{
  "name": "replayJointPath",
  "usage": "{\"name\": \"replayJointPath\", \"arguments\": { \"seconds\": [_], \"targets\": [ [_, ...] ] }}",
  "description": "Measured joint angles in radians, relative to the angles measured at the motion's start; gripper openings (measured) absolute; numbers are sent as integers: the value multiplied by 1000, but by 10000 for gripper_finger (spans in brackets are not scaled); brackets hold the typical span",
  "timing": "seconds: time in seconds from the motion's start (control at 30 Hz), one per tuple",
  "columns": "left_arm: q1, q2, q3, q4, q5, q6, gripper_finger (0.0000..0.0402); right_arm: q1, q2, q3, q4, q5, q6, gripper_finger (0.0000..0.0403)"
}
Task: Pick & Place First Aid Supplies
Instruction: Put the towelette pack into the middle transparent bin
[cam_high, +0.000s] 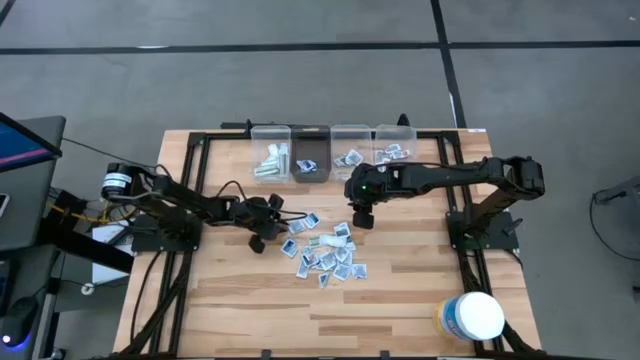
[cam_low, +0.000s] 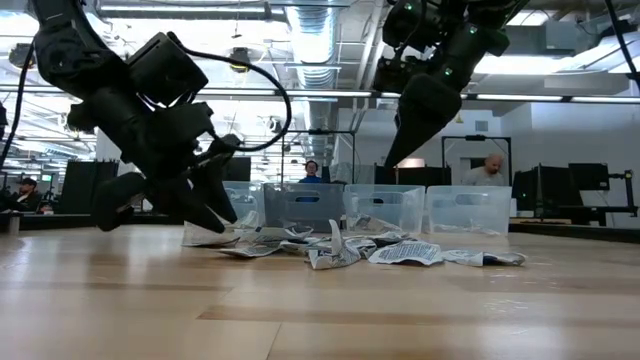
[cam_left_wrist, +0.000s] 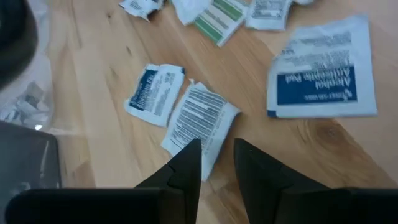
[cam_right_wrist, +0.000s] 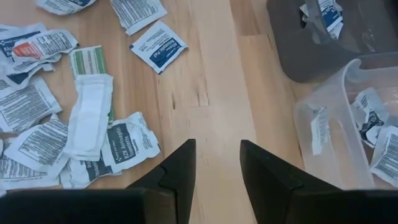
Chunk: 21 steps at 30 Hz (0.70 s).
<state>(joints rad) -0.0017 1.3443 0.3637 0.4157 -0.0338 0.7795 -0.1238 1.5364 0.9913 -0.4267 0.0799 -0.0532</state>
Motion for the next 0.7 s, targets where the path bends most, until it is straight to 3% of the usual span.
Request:
{"name": "replayJointPath", "arguments": {
  "seconds": [0.7],
  "targets": [
    [11,119,3,132,23,7,94,0,0,0,0,-1,2,119]
  ]
}}
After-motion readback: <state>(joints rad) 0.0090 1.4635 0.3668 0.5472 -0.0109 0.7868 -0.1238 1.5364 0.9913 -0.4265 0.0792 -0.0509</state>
